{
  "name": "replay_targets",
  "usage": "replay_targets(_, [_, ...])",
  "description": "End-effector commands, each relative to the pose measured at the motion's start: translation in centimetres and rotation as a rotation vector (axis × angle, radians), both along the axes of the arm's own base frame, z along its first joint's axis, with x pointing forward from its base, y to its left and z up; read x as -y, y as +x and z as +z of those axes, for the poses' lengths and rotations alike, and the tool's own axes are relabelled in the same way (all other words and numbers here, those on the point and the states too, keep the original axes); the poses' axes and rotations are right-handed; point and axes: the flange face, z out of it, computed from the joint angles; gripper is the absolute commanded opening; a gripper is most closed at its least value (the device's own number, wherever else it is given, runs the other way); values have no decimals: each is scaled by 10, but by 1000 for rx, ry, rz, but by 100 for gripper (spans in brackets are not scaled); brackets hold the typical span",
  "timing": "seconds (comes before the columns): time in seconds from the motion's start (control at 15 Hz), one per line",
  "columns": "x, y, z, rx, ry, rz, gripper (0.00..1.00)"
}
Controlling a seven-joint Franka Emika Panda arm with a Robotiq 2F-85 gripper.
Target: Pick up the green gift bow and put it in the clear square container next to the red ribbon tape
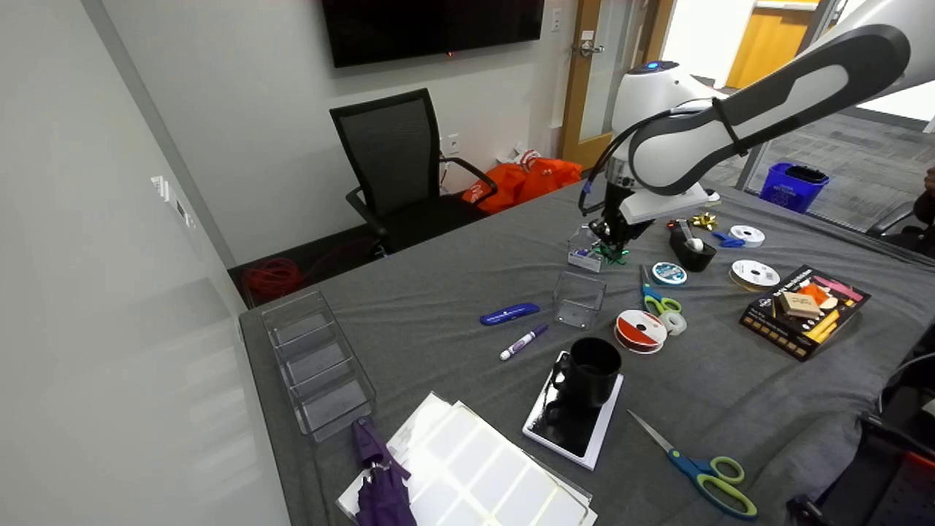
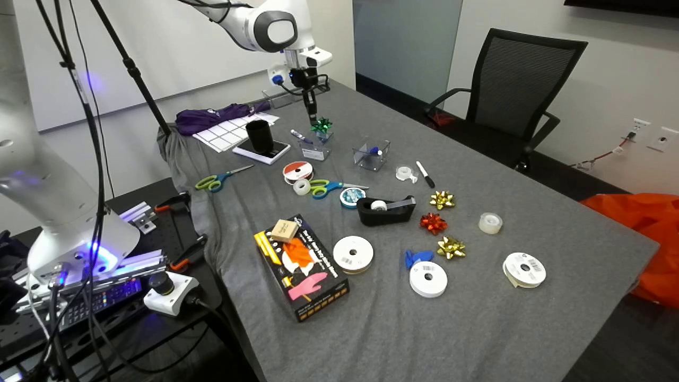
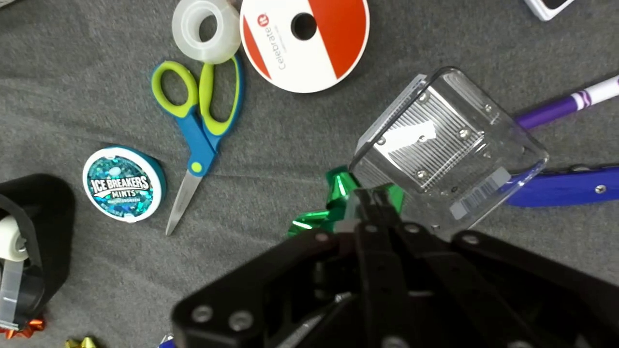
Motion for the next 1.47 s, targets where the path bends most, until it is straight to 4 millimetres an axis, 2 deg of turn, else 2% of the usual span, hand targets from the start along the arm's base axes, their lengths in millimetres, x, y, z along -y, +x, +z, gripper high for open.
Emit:
replay_targets(0.0, [-12, 3, -6, -15, 30, 23, 0])
replay_targets(0.47, [-42, 13, -36, -35, 43, 23, 0])
replay_targets(1.0, [-63, 22, -71, -66, 47, 31, 0])
replay_targets(1.33, [-69, 23, -86, -85, 32, 29, 0])
replay_targets(1.4, [-69, 22, -87, -88, 28, 28, 26])
